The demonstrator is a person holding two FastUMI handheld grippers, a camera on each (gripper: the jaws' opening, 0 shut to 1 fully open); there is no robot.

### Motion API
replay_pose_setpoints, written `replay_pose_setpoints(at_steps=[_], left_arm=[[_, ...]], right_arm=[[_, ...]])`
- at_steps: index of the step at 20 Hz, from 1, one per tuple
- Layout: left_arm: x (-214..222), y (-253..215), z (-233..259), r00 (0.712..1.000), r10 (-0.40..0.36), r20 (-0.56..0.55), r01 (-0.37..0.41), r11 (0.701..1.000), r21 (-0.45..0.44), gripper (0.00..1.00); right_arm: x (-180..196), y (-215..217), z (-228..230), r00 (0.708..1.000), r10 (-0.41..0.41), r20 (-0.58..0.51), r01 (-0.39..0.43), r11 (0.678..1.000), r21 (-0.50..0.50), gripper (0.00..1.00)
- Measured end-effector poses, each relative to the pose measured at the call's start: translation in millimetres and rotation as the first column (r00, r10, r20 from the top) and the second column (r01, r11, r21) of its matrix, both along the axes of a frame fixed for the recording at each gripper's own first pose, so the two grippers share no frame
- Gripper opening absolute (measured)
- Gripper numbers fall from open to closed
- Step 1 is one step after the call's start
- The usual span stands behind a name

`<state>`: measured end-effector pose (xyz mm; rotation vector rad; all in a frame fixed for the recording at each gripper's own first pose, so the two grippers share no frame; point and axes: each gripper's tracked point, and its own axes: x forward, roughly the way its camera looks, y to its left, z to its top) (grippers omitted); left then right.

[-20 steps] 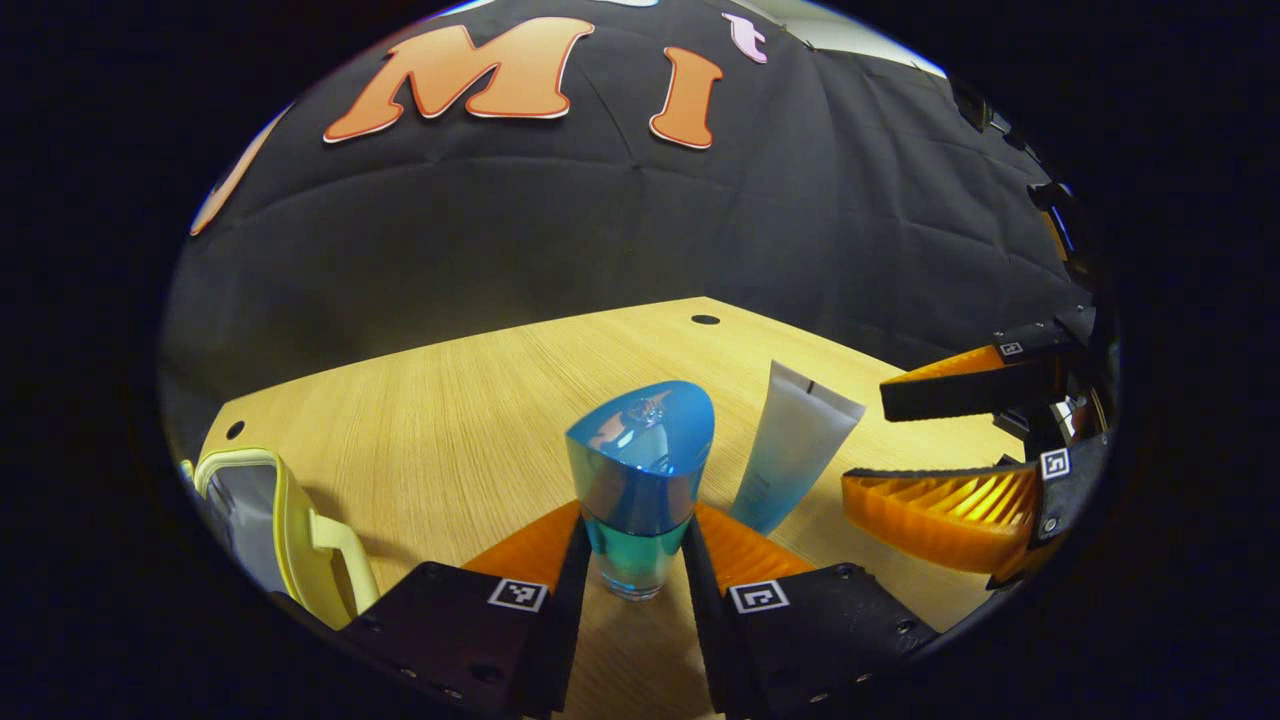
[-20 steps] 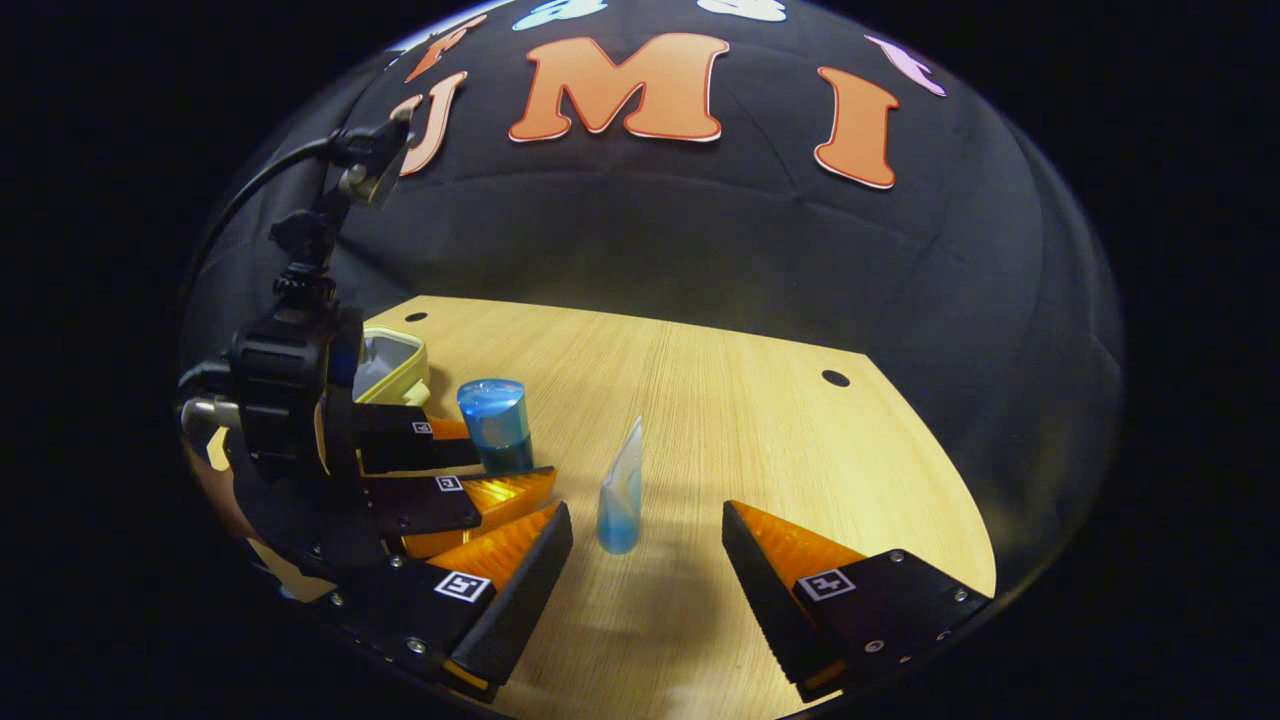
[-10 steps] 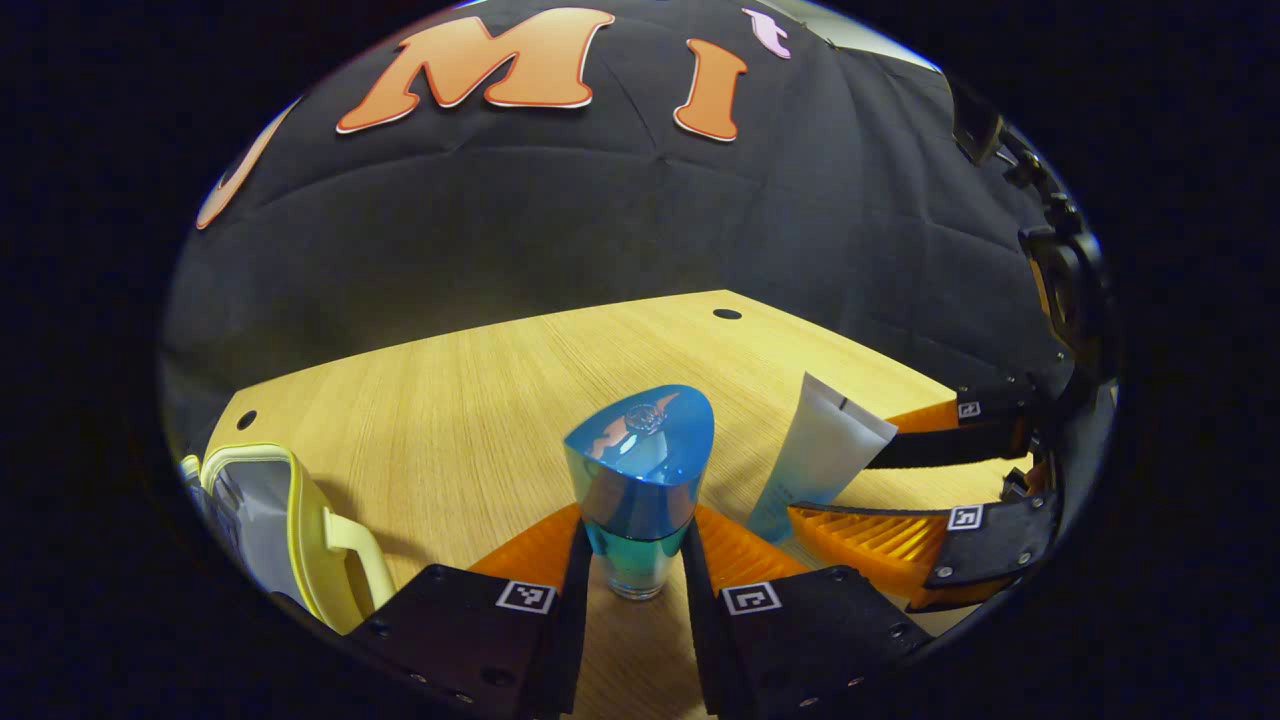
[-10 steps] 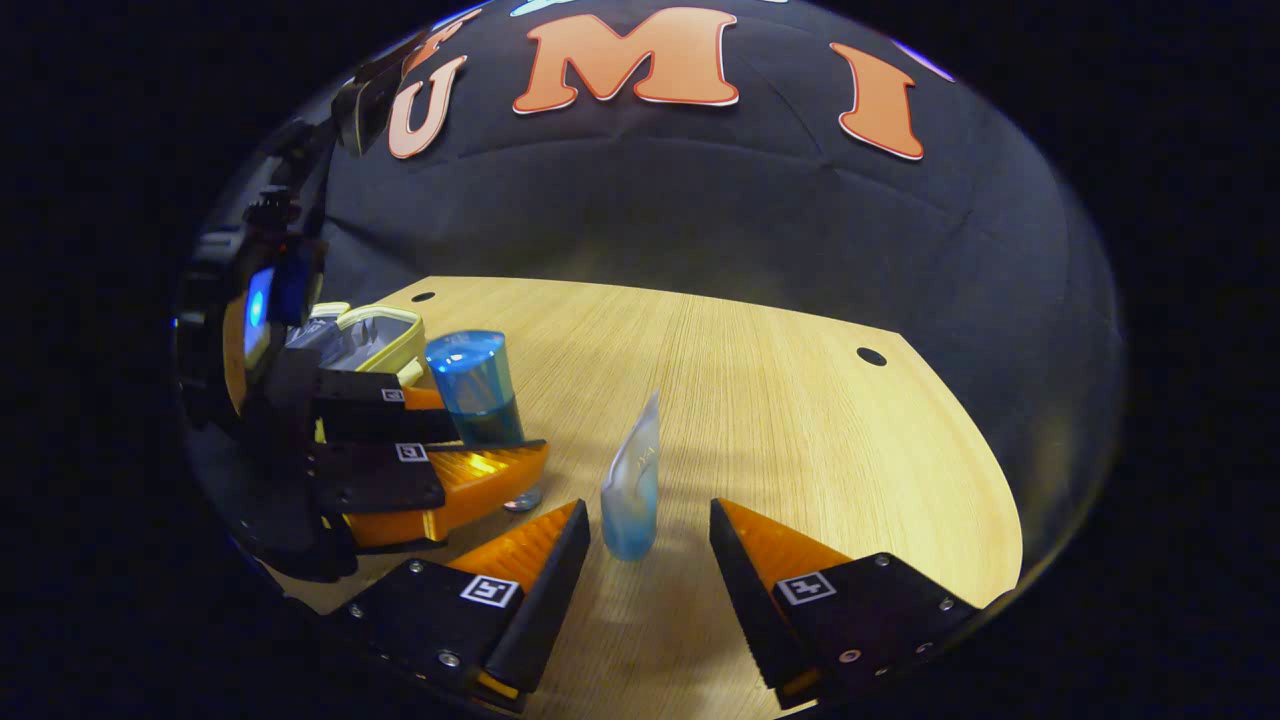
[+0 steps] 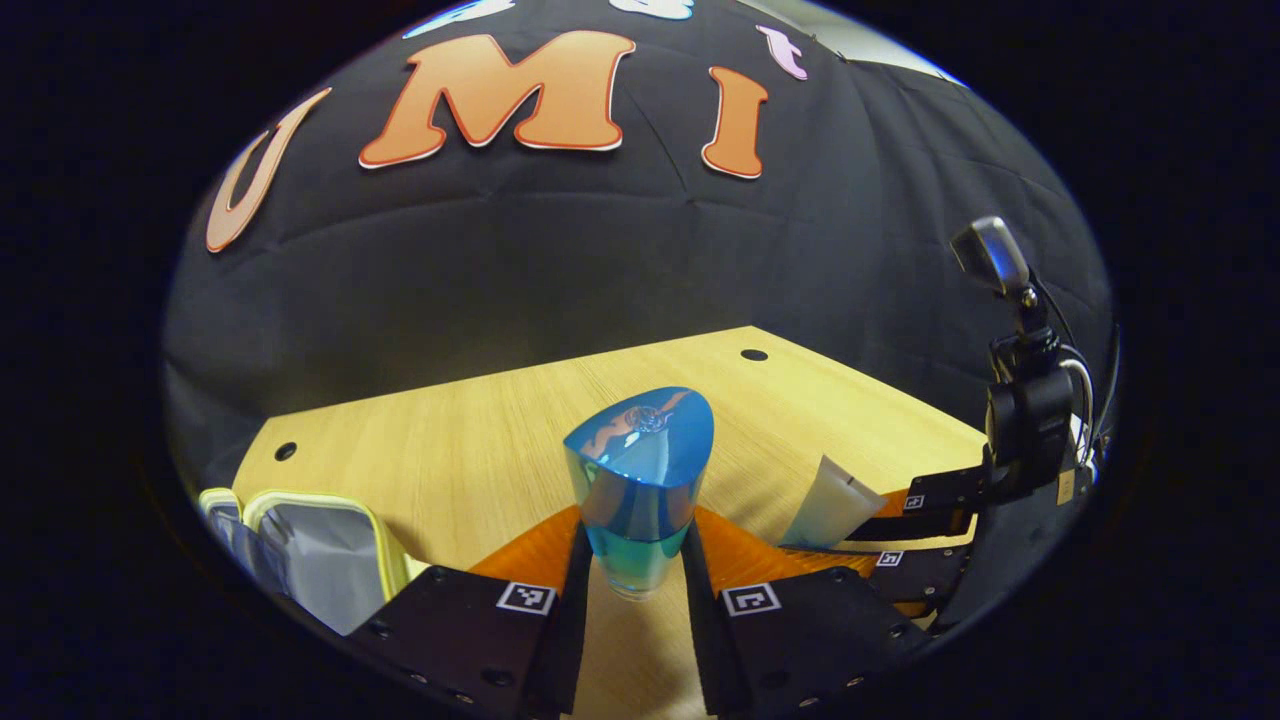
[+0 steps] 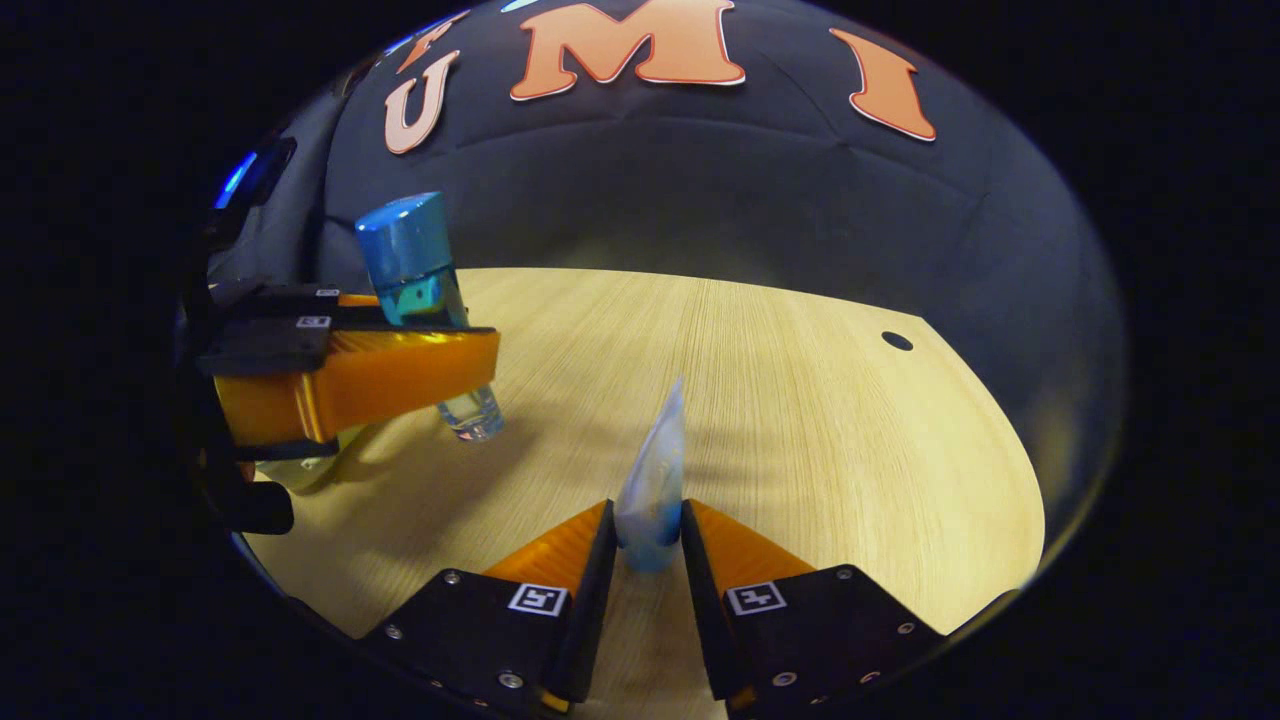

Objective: First open the suitcase, pack the skin care products into it, and then close the suitcase.

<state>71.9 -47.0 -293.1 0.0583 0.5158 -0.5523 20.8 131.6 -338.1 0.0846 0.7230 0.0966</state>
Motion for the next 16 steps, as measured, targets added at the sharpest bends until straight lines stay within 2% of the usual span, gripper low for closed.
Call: replay_pose_setpoints(at_steps=[1,3,4,8,12,16], left_arm=[[1.3,4.8,6.1,1.0,0.01,0.005,-0.01,1.0,0.003,0.47],[4.2,14.8,17.5,0.999,0.029,0.014,-0.029,1.0,0.006,0.44],[3.7,22.5,23.8,0.999,0.04,0.02,-0.04,0.999,0.009,0.47],[7.0,57.7,59.4,0.992,0.12,0.044,-0.12,0.993,0.004,0.46],[6.2,103.0,95.5,0.973,0.218,0.075,-0.22,0.976,0.013,0.46],[0.3,156.6,122.8,0.939,0.329,0.105,-0.334,0.942,0.036,0.46]], right_arm=[[-1.5,2.5,-1.4,1.0,-0.001,-0.01,0.001,1.0,0.021,0.43],[-2.7,3.7,5.3,1.0,-0.001,-0.019,0.002,0.999,0.035,0.41],[-1.0,4.1,12.9,1.0,0.003,-0.014,-0.002,0.999,0.04,0.4],[3.3,16.2,50.0,0.998,0.064,0.026,-0.065,0.996,0.059,0.4],[16.6,30.5,99.7,0.986,0.122,0.114,-0.129,0.99,0.054,0.4],[28.0,47.2,144.4,0.962,0.179,0.207,-0.196,0.978,0.066,0.4]])
